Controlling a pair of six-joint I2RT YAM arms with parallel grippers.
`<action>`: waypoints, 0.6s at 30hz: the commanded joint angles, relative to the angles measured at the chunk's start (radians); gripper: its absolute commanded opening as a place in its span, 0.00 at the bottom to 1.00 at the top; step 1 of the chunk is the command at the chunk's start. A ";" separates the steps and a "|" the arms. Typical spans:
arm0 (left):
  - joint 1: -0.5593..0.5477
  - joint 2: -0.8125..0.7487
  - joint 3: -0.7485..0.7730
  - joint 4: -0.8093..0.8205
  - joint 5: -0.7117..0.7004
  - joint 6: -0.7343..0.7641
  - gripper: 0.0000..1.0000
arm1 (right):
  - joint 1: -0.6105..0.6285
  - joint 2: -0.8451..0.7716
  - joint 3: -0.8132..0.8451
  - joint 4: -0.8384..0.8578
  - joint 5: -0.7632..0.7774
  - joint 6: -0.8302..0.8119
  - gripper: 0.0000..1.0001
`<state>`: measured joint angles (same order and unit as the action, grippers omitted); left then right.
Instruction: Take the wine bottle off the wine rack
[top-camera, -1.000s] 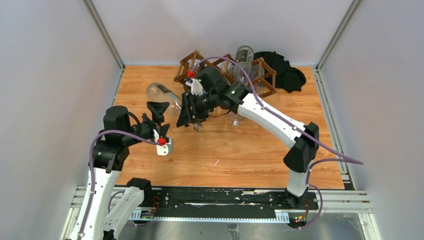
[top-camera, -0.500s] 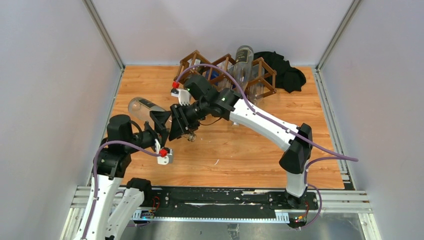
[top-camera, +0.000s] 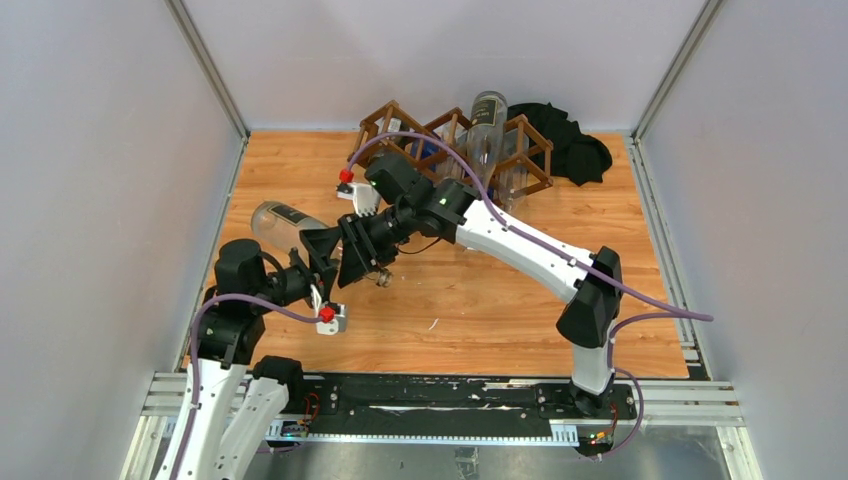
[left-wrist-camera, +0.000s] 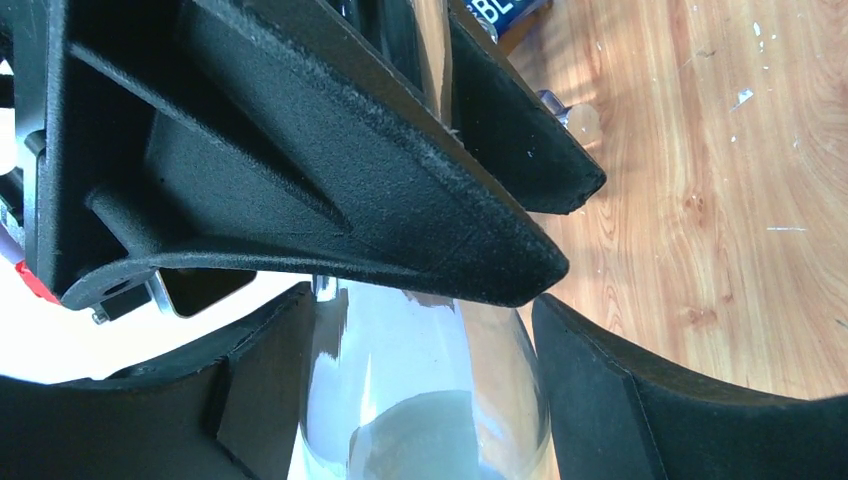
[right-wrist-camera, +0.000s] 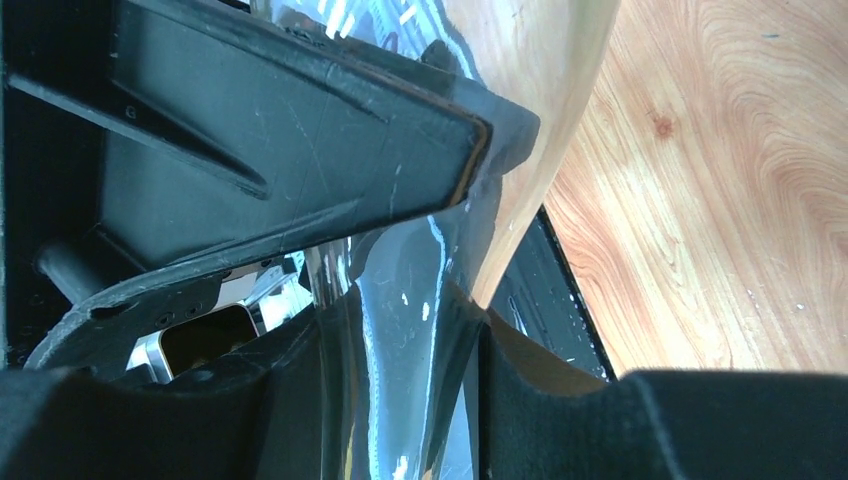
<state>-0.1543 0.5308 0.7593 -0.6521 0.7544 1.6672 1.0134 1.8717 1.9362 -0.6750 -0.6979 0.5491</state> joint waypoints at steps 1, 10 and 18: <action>-0.008 -0.021 -0.072 0.125 -0.004 -0.012 0.00 | -0.042 -0.043 0.003 0.159 -0.104 -0.029 0.50; -0.008 -0.064 -0.242 0.462 -0.011 -0.071 0.00 | -0.068 -0.094 -0.096 0.156 -0.045 -0.053 0.71; -0.008 -0.067 -0.246 0.527 -0.075 -0.185 0.00 | -0.119 -0.152 -0.123 0.129 0.009 -0.065 0.72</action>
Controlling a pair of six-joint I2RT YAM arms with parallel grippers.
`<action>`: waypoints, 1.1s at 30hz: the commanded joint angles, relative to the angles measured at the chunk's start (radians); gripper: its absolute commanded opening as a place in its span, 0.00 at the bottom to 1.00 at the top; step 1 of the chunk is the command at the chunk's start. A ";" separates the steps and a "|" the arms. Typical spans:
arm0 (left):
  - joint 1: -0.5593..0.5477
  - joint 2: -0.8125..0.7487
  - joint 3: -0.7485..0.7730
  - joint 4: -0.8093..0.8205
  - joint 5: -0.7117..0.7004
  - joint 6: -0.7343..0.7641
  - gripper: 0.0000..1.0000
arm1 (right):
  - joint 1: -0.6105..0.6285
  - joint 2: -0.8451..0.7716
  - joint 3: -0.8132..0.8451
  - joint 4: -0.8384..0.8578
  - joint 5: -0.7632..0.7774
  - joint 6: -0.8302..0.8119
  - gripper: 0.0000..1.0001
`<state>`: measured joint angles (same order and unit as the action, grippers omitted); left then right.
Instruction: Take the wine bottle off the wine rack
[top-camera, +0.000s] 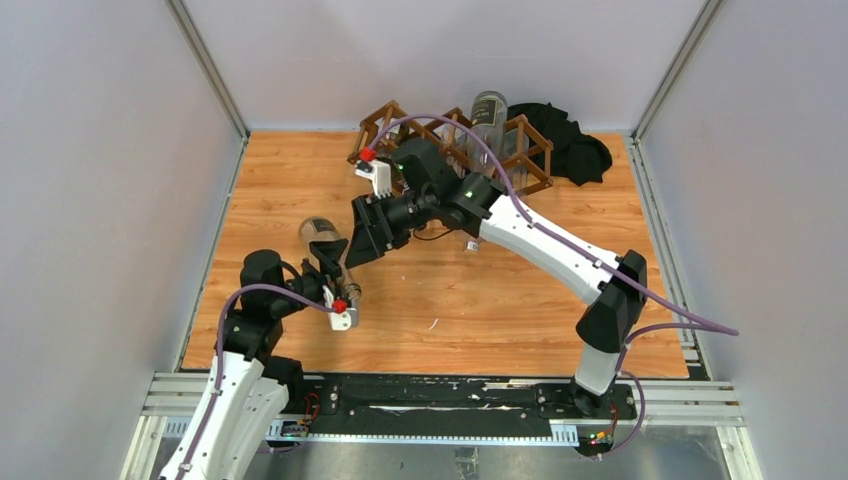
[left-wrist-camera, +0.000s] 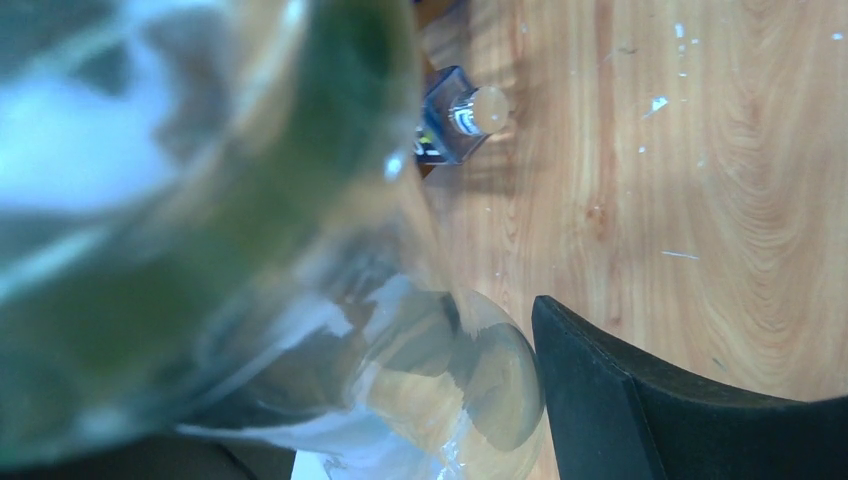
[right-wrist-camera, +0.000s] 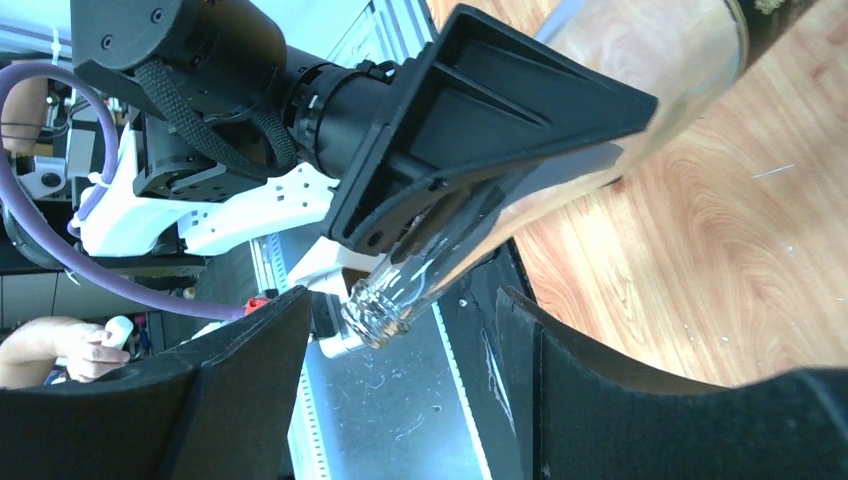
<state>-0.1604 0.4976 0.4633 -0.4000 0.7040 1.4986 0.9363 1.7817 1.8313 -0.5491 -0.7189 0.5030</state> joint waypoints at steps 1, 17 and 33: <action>-0.002 -0.035 0.052 0.288 -0.038 -0.044 0.00 | -0.053 -0.071 -0.020 -0.001 0.038 -0.019 0.72; 0.027 0.381 0.406 0.377 -0.384 -0.836 0.00 | -0.284 -0.303 -0.105 -0.032 0.228 -0.003 0.85; 0.131 0.839 0.863 0.227 -0.464 -1.292 0.00 | -0.390 -0.332 -0.119 -0.067 0.347 -0.006 0.88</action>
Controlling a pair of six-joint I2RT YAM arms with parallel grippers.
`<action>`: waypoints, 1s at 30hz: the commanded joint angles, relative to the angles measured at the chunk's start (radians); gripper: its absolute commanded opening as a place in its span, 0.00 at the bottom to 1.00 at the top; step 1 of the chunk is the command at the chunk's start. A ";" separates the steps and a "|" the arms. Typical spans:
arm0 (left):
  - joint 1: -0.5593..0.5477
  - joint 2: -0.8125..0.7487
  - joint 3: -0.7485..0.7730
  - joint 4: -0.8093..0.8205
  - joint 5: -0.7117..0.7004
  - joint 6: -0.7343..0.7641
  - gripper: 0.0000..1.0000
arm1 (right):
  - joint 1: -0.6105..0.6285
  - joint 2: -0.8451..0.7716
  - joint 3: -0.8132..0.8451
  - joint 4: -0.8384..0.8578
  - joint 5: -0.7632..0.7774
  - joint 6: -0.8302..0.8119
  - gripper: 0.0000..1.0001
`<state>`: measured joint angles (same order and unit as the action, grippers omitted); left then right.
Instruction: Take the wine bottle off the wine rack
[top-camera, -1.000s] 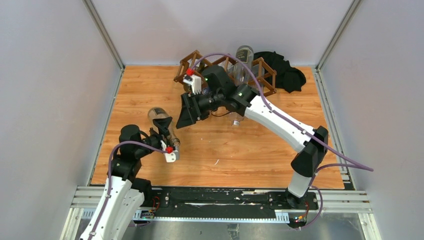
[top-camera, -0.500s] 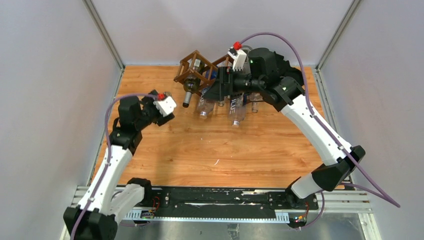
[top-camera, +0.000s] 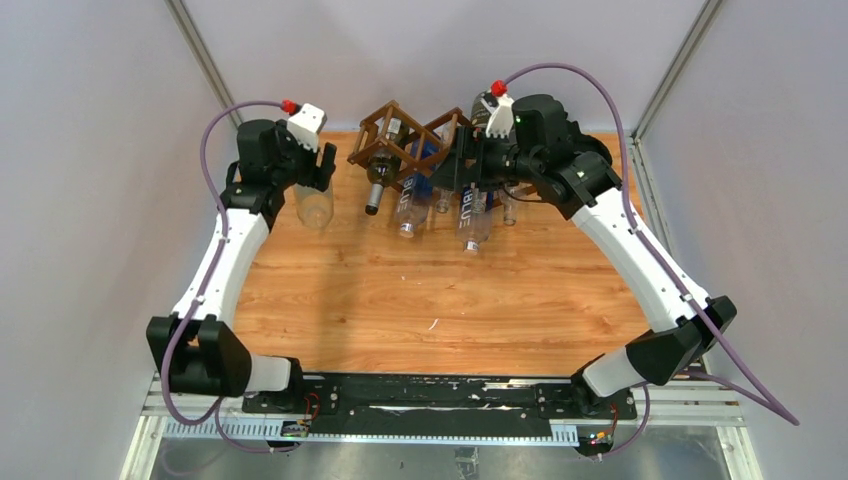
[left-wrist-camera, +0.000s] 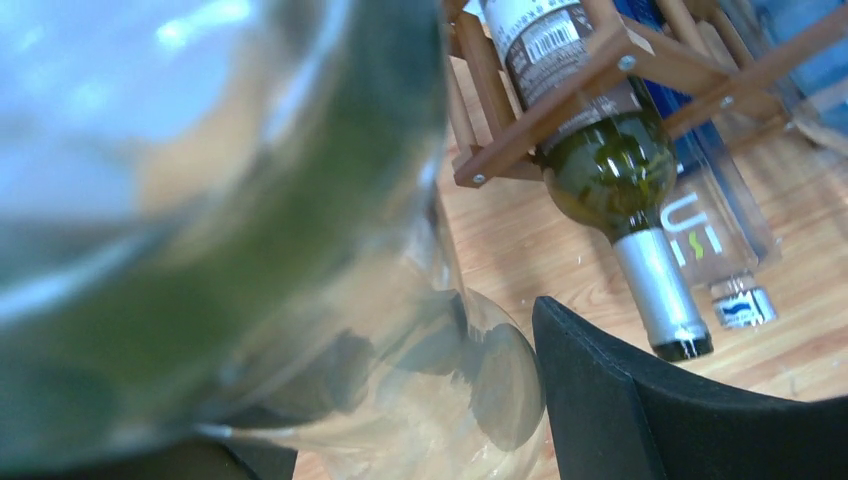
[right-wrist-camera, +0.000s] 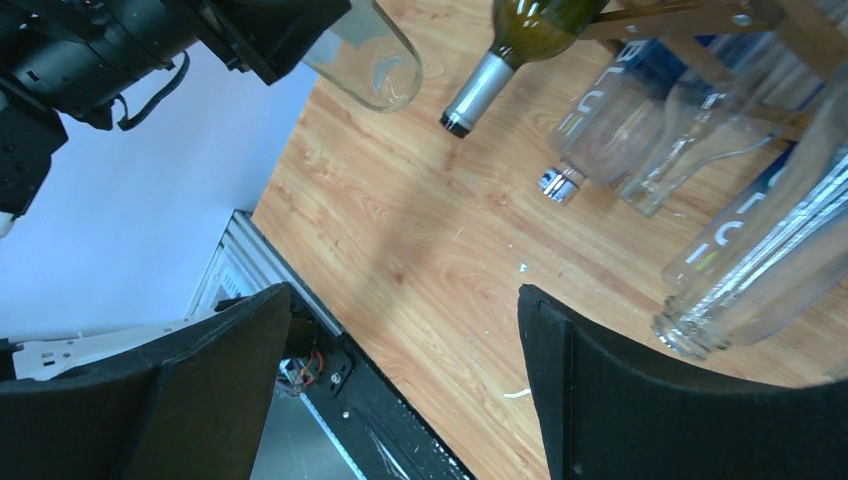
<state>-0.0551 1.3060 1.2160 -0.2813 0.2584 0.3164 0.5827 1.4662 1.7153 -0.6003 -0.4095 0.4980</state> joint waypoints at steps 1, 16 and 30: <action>0.032 0.048 0.116 0.123 -0.018 -0.126 0.00 | -0.042 -0.017 -0.003 -0.016 0.043 0.002 0.88; 0.092 0.293 0.108 0.471 -0.014 -0.198 0.00 | -0.163 0.000 -0.012 -0.044 0.044 0.021 0.88; 0.075 0.531 0.285 0.640 0.037 -0.255 0.00 | -0.187 0.052 -0.015 -0.043 0.072 0.021 0.86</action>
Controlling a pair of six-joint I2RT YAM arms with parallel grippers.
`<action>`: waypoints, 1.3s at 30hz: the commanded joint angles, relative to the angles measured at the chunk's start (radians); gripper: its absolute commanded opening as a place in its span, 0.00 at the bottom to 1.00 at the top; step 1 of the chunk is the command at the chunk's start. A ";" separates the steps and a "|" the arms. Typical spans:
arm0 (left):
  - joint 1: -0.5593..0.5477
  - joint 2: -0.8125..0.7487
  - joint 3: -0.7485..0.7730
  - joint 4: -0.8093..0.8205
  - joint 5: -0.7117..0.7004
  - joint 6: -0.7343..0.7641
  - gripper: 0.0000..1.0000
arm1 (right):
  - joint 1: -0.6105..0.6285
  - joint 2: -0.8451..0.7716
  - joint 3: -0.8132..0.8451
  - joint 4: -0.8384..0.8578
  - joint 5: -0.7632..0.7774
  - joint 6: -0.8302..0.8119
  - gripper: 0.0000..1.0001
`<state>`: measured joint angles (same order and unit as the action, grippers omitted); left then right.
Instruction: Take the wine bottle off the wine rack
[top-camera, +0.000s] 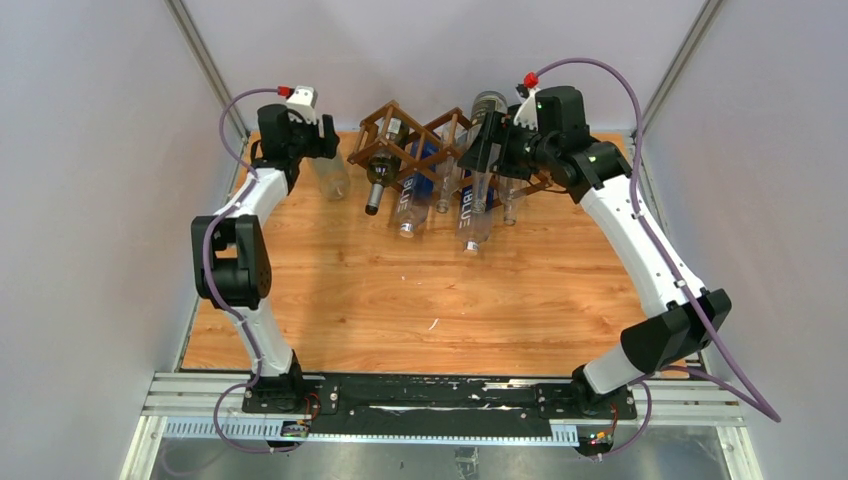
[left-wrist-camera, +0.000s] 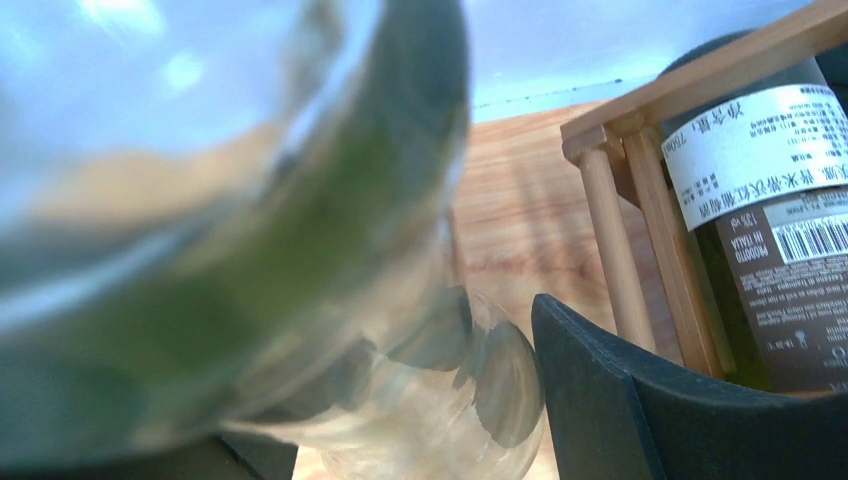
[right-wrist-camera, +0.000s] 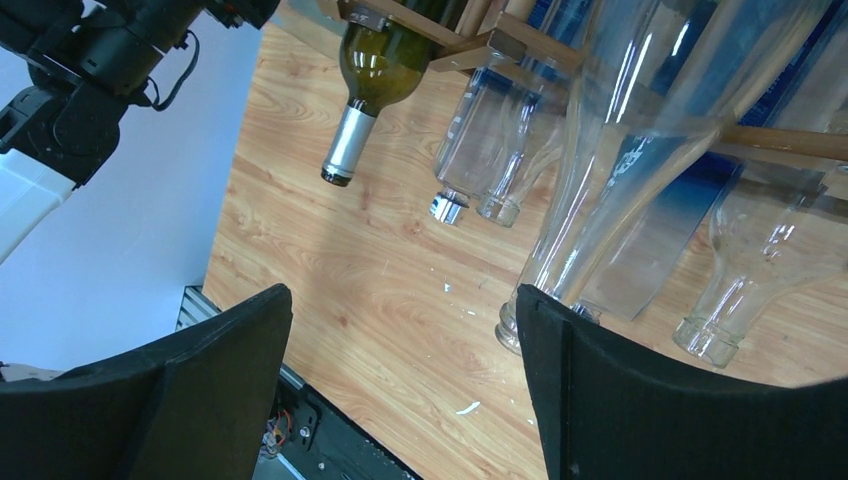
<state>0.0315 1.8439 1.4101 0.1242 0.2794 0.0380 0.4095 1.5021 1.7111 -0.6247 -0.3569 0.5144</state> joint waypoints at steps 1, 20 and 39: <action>-0.014 0.004 0.096 0.241 0.014 0.033 0.00 | -0.014 0.019 -0.012 -0.016 0.021 0.004 0.86; -0.059 0.133 0.172 0.308 0.006 0.092 0.00 | -0.032 -0.008 -0.049 -0.016 0.069 -0.005 0.87; -0.063 0.014 0.063 0.264 0.021 0.197 1.00 | -0.034 -0.051 -0.115 -0.057 0.183 -0.042 0.97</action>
<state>-0.0292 1.9842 1.4822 0.2977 0.2714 0.1944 0.3904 1.4887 1.6249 -0.6544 -0.2291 0.4969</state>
